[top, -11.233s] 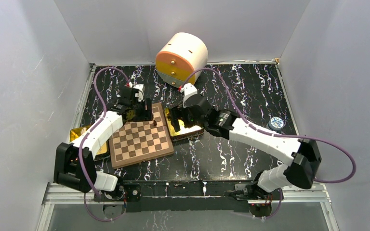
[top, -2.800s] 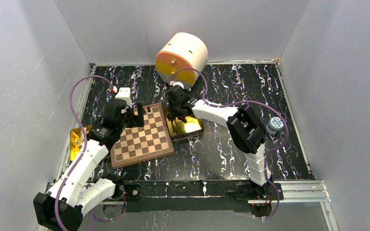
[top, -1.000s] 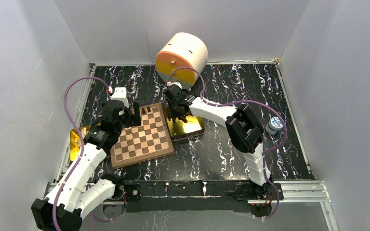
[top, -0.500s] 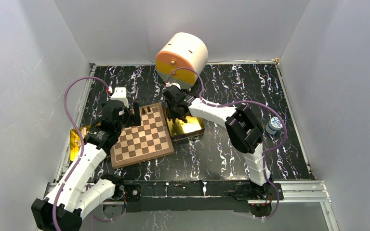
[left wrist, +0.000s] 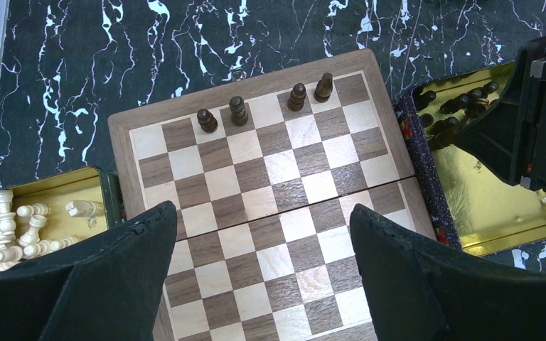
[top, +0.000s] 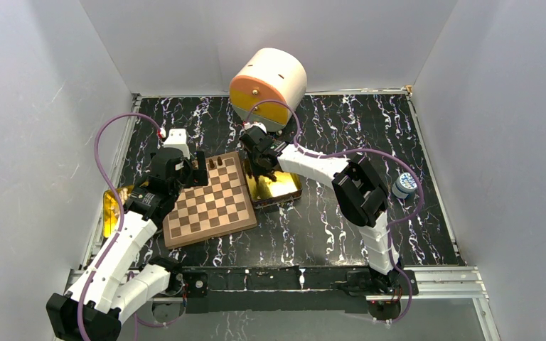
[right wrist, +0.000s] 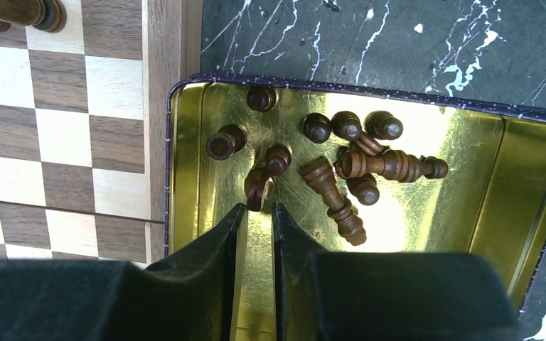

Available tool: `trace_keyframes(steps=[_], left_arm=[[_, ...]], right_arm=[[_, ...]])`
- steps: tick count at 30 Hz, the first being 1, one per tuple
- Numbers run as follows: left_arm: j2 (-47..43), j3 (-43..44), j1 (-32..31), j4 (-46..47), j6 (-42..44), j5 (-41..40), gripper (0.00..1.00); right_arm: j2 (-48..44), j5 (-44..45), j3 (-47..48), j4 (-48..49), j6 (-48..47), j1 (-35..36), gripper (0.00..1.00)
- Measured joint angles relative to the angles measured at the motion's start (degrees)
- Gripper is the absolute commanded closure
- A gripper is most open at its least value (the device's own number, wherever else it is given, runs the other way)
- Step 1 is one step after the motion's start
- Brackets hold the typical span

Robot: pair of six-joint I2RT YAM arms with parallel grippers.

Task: Set up the chess pieces on the board
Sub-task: Pick up the chess piece from the storage box.

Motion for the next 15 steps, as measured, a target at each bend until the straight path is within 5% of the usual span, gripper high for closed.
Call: trace_keyframes(steps=[9, 15], left_arm=[[0.0, 0.0, 0.0, 0.0, 0.02, 0.0, 0.12], [0.0, 0.0, 0.0, -0.02, 0.0, 0.02, 0.12]], right_arm=[[0.35, -0.09, 0.35, 0.13, -0.66, 0.09, 0.66], [2.8, -0.04, 1.55, 0.57, -0.7, 0.09, 0.76]])
